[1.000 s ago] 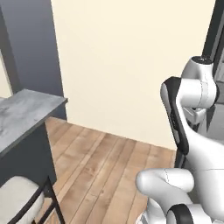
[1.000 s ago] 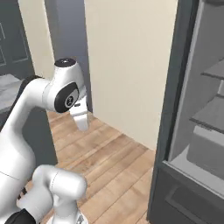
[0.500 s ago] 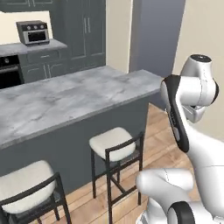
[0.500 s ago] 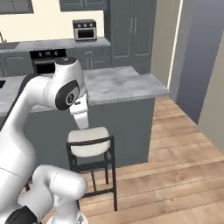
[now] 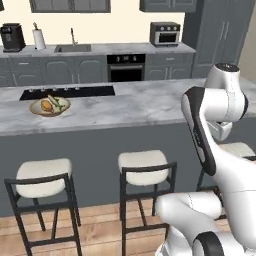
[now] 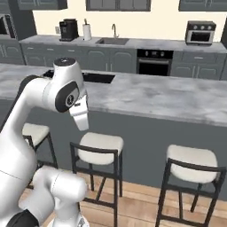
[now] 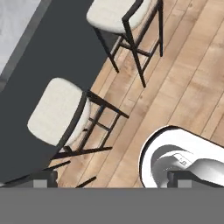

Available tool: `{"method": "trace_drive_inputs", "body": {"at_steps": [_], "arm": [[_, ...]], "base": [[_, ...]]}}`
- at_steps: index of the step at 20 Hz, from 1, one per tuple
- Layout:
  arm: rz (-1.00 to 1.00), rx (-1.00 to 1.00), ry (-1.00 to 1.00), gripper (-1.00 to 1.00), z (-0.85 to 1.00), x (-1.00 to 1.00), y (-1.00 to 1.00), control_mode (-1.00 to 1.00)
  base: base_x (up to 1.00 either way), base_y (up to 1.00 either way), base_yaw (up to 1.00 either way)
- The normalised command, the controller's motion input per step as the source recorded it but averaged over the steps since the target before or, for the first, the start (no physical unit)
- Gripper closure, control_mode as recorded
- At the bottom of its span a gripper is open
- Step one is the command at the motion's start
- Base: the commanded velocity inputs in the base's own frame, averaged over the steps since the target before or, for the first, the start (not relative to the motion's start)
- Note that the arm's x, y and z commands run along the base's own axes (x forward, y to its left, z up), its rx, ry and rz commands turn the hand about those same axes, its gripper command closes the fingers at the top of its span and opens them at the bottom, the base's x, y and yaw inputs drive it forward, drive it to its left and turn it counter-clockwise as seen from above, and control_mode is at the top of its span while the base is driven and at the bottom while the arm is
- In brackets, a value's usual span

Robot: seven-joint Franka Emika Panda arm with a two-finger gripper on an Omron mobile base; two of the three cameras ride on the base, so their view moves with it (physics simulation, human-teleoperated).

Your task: Place the bowl with the sweet potatos on the top shelf of the fridge. Place the bowl with the fish and chicken drumstick on the second highest shelf of the fridge.

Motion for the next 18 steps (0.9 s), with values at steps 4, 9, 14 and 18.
{"method": "trace_drive_inputs", "body": {"at_steps": [4, 9, 14, 18], "arm": [[0.00, 0.00, 0.00, -1.00, 0.00, 0.00, 0.00, 1.00], [0.00, 0.00, 0.00, -1.00, 0.00, 0.00, 0.00, 1.00], [0.00, 0.00, 0.00, -1.00, 0.00, 0.00, 0.00, 1.00], [0.00, -0.01, -0.04, -1.00, -0.01, 0.25, 0.19, -1.00]], "base": [[0.66, 1.00, 0.25], [1.00, 1.00, -0.05], [1.00, 0.88, -0.05], [0.75, 0.45, -0.01]]}}
